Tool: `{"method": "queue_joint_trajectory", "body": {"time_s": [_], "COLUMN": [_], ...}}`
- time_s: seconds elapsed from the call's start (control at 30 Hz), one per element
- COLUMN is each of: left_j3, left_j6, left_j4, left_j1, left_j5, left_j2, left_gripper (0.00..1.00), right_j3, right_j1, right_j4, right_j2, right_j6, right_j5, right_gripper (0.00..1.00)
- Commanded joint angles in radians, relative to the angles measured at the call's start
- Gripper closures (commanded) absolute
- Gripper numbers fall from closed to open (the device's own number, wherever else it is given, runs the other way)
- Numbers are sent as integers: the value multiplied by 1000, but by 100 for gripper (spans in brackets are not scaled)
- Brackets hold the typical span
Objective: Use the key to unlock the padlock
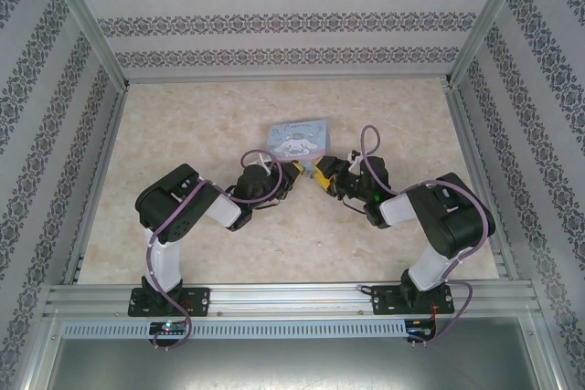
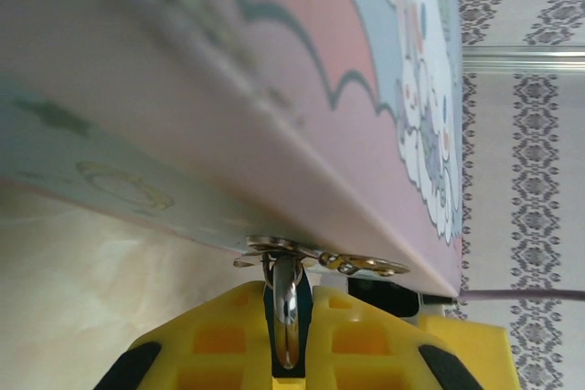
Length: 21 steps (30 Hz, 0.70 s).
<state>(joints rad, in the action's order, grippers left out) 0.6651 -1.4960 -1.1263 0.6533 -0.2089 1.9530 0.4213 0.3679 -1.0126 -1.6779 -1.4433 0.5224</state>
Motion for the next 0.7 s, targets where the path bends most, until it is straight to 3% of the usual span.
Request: {"method": "queue_joint_trajectory", "body": {"time_s": [0.0, 0.17, 0.3, 0.47, 0.67], "left_j3": [9, 17, 22, 38, 73], "left_j6": [38, 44, 53, 57, 65], "left_j4": [5, 39, 75, 135, 223], "left_j1": [0, -4, -9, -13, -17], "left_j5": [-15, -41, -66, -107, -164], "left_j2": [3, -7, -21, -41, -57], "left_gripper": [100, 100, 100, 100, 100], "right_j3": [-38, -40, 2, 107, 171], "right_j1": [-13, -18, -9, 61, 186], "right_j4": [-4, 125, 351, 751, 923], "right_j2": [53, 117, 192, 327, 366], "right_j6": [65, 192, 370, 729, 1067], "right_j5": [40, 66, 38, -129, -315], "right_gripper": [47, 47, 47, 49, 52]}}
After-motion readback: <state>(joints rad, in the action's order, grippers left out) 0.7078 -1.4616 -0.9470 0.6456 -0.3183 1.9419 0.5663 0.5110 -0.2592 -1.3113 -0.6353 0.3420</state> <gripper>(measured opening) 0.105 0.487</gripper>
